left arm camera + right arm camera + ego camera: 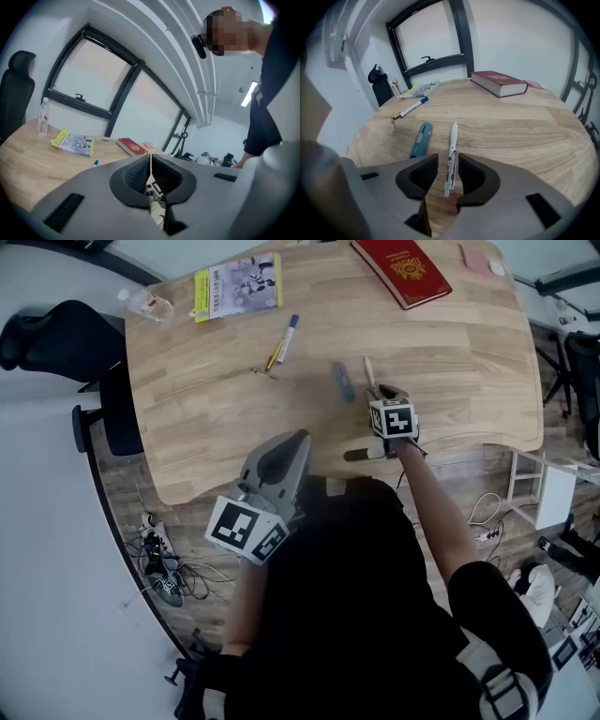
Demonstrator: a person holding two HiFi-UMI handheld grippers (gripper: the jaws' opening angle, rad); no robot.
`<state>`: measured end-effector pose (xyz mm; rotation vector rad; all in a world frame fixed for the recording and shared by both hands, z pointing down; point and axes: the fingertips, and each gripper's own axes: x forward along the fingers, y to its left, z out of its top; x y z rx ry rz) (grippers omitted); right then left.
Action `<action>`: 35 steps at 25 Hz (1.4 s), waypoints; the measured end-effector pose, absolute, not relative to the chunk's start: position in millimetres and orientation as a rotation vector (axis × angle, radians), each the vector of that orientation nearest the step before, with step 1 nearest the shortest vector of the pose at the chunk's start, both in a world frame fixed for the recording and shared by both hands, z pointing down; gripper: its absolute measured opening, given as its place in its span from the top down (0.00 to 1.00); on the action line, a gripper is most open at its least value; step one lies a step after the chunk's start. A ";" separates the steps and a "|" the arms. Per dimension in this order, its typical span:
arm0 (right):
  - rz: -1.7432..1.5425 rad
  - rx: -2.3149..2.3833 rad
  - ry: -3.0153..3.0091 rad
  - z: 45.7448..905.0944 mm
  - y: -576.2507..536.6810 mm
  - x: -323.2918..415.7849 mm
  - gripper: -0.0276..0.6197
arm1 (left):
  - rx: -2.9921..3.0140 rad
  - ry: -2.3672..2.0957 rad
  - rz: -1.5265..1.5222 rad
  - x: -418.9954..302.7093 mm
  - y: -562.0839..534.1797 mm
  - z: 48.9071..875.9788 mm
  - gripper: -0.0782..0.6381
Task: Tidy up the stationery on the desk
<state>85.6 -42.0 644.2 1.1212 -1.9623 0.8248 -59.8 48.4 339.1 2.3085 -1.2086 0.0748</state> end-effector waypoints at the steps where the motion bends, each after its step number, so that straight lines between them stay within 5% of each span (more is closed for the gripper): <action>1: 0.831 1.124 -1.974 639.8 -42.6 86.5 0.73 | 2.294 -1.217 0.080 -62.2 46.9 340.8 0.84; 21: 0.784 1.199 -2.457 439.3 -6.1 70.7 0.92 | 2.278 -1.124 0.192 -87.3 2.6 375.4 0.84; 35: 0.854 1.239 -2.452 415.5 37.4 15.9 0.92 | 2.471 -0.850 0.799 -120.8 -16.9 468.7 0.84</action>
